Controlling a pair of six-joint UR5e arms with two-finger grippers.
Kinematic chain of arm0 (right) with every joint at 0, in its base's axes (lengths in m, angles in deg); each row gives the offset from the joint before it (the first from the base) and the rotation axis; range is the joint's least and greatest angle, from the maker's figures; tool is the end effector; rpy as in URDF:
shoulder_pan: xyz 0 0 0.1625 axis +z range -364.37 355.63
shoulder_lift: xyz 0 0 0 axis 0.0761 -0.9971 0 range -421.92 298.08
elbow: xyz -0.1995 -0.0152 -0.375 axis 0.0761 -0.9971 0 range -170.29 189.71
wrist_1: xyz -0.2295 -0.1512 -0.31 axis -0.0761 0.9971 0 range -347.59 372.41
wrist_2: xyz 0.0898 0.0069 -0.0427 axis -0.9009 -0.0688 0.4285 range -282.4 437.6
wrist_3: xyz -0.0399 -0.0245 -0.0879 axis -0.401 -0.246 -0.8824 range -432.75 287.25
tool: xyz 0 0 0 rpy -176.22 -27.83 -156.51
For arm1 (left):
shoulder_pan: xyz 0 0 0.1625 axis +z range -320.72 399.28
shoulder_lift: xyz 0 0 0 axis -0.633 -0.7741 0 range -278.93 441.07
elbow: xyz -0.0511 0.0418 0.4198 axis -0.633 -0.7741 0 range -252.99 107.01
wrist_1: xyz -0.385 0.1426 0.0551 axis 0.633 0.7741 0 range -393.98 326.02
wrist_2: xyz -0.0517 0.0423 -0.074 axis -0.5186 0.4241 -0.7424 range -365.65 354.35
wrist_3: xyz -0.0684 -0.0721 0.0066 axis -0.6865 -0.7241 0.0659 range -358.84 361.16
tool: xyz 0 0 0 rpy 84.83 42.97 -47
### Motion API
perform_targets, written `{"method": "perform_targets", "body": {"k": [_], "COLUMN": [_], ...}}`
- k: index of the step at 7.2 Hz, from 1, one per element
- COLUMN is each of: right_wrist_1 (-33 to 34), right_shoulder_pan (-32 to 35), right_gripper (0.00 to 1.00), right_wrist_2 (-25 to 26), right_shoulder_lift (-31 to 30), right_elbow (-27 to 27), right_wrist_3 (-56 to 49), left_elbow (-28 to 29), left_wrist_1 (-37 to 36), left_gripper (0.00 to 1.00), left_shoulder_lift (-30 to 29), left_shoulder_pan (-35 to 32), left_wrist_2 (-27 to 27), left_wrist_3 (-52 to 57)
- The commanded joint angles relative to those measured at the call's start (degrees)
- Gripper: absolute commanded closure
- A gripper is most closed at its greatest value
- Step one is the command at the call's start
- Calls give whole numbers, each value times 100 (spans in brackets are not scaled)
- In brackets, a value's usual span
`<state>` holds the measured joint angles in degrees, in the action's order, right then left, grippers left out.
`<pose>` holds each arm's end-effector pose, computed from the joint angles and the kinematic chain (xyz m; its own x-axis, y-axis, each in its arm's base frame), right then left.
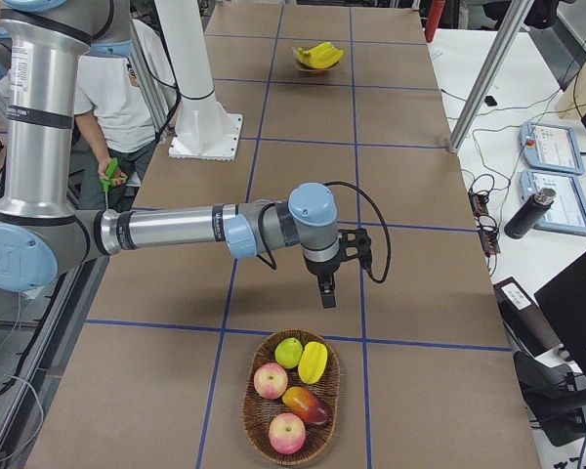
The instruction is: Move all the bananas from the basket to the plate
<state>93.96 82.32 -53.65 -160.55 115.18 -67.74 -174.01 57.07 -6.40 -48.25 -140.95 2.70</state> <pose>0.0419 -0.4448 0.5819 0.7426 -0.1323 0.6565 -0.0090 0.9782 0.2074 -0.0418 -0.4813 0.5817 0.6962 0.1745 -0.6963 -0.0614 0.9809 0.1845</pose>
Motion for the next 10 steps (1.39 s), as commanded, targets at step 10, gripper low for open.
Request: {"method": "perform_targets", "body": {"k": [10], "right_wrist_1": [854], "right_shoulder_pan": [42], "right_gripper": [0], "right_wrist_2": [-559], "right_shoulder_lift": [256], "right_elbow": [-105], "right_wrist_3": [-887], "left_elbow": [-30], "left_wrist_1": [0], "left_gripper": [0], "left_shoulder_lift": [186], "left_shoulder_pan": [-230], "left_wrist_2": [-163], "left_wrist_3": [-231]}}
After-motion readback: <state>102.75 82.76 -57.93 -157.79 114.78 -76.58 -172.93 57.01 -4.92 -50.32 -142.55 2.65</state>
